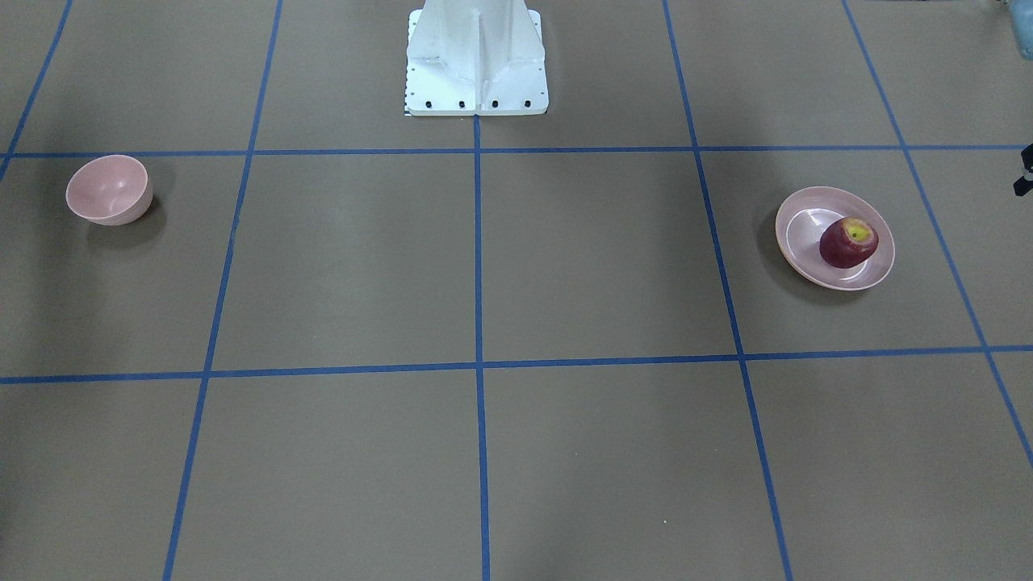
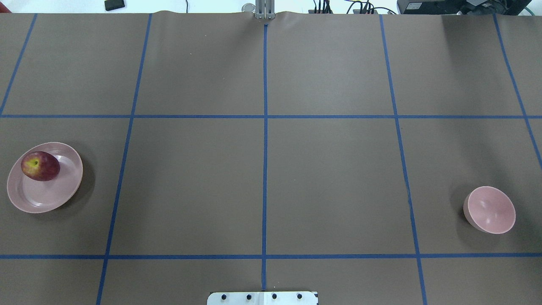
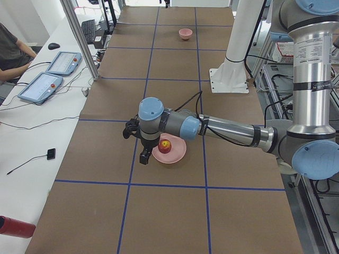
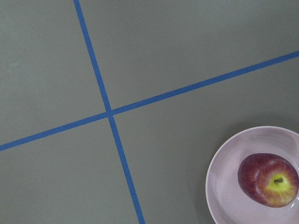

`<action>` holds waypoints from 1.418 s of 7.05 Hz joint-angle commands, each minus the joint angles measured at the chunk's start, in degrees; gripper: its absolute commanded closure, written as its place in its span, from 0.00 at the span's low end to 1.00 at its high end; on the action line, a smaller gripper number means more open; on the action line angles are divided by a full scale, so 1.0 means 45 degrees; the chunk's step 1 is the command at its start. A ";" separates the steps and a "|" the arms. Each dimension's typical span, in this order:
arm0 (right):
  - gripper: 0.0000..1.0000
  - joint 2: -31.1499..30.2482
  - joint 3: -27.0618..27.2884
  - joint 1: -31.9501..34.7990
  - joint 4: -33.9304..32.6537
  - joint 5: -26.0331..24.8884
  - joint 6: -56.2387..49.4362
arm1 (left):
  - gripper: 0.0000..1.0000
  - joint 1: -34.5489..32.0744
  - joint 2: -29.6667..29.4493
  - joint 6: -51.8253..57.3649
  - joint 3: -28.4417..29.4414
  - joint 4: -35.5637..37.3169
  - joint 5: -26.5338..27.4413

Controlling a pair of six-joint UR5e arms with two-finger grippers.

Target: Move apple from plate to bowl

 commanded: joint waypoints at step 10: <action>0.00 -0.1519 0.0081 -0.1575 0.3888 0.1030 0.6668 | 0.02 -0.0033 -0.0098 -0.0194 -0.0375 0.0155 -0.0527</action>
